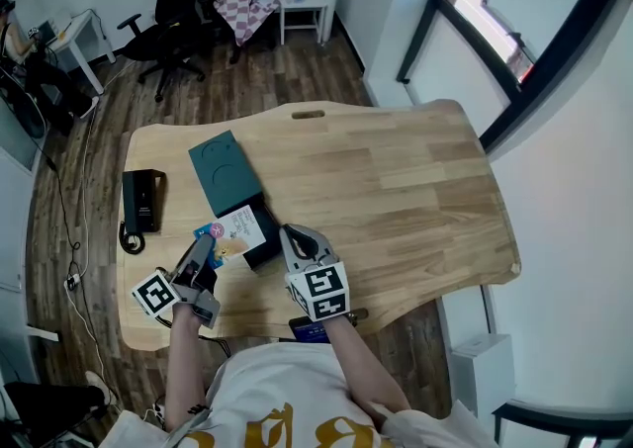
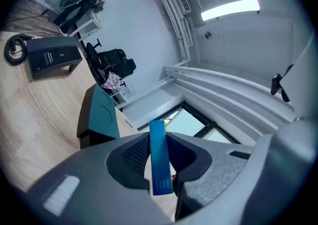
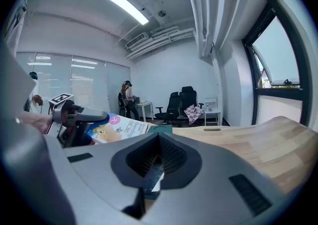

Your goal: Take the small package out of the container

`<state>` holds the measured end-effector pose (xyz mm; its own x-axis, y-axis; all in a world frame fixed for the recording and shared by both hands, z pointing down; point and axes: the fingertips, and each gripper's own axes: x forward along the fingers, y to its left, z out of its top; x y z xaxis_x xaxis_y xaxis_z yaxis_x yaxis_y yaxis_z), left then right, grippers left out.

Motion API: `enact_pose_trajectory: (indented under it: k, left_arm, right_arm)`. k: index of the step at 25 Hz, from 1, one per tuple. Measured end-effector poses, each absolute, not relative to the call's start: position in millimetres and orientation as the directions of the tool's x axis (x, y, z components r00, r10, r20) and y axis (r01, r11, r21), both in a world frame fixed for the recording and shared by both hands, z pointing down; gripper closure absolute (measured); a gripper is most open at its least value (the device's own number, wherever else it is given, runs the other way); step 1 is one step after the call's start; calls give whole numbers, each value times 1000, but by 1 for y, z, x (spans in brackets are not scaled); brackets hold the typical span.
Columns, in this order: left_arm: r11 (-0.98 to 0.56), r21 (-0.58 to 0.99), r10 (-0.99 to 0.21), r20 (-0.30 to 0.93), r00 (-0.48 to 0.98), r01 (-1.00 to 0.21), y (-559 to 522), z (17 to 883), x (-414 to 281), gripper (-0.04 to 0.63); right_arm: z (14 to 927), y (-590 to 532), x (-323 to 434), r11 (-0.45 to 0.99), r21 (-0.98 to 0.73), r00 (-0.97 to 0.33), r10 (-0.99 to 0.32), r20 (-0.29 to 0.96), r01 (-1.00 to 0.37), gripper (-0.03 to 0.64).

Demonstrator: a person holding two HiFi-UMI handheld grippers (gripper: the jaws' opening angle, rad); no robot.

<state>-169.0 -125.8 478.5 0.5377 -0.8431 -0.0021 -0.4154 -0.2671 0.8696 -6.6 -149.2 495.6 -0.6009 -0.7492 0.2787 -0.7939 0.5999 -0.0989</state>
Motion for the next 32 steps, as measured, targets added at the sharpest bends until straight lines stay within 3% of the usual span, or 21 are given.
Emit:
enact_pose_trajectory:
  k: [8,32]
  left_arm:
    - [-389,838,-790,-91,606,-381,-118,461,-154,500]
    - [-370,846,-790,-69,610,-383,-119,470,-153,500]
  right_arm:
    - [499,-142,-8,599,-105,-601,-747,285,-794,612]
    - [499,-152,7,566,-148,-583,-763,280,-811,612]
